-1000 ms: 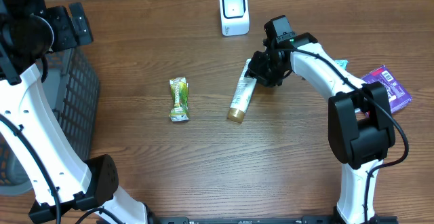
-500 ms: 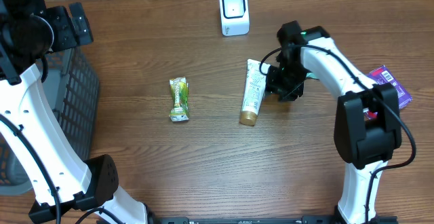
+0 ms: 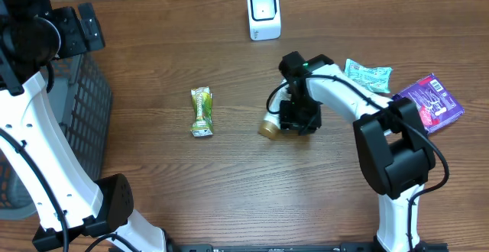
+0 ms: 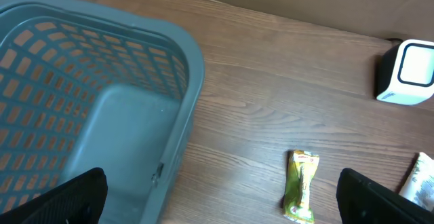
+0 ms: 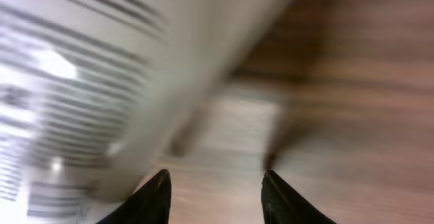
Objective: Scan the item barcode
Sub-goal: 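Lift the white tube and rotate it with the right gripper, then lay the white tube down on the table and open the gripper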
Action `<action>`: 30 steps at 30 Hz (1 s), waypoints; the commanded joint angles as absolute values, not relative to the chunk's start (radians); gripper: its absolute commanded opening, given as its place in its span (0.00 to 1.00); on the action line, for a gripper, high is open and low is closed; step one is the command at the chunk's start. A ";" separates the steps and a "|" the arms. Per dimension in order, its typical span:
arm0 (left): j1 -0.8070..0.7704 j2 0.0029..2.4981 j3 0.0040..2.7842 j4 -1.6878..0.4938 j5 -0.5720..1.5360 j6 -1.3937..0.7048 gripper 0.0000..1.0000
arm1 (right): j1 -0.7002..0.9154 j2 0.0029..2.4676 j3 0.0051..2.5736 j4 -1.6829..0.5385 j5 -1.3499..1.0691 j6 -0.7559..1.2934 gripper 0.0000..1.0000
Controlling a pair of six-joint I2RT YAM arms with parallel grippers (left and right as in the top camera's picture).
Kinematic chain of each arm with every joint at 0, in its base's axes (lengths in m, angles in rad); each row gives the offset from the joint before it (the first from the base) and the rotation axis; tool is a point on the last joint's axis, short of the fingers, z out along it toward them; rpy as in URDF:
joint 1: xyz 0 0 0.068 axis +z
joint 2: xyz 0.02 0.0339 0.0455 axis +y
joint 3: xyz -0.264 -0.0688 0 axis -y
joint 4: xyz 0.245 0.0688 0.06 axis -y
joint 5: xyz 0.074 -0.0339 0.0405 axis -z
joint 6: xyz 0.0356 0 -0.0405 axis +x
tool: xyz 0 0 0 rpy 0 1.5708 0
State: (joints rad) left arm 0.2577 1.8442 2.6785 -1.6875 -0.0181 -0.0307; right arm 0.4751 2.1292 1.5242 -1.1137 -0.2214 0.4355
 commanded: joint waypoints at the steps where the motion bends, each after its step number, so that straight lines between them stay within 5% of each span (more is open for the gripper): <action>1: 0.262 1.851 2.684 -1.689 -0.007 -0.048 1.00 | 0.511 2.093 1.528 -1.014 -0.319 0.448 0.44; 13: 0.262 1.851 2.684 -1.689 -0.007 -0.048 1.00 | 0.437 2.093 1.566 -0.607 -0.440 0.479 0.46; 17: 0.262 1.851 2.684 -1.689 -0.007 -0.048 1.00 | 0.327 2.093 1.680 -0.752 -0.630 0.244 0.46; 25: 0.262 1.851 2.684 -1.689 -0.007 -0.048 1.00 | 0.205 2.093 1.709 -0.996 -0.500 -0.033 0.47; 30: 0.262 1.851 2.684 -1.689 -0.007 -0.048 1.00 | 0.180 2.093 1.621 -0.950 -0.497 -0.131 0.41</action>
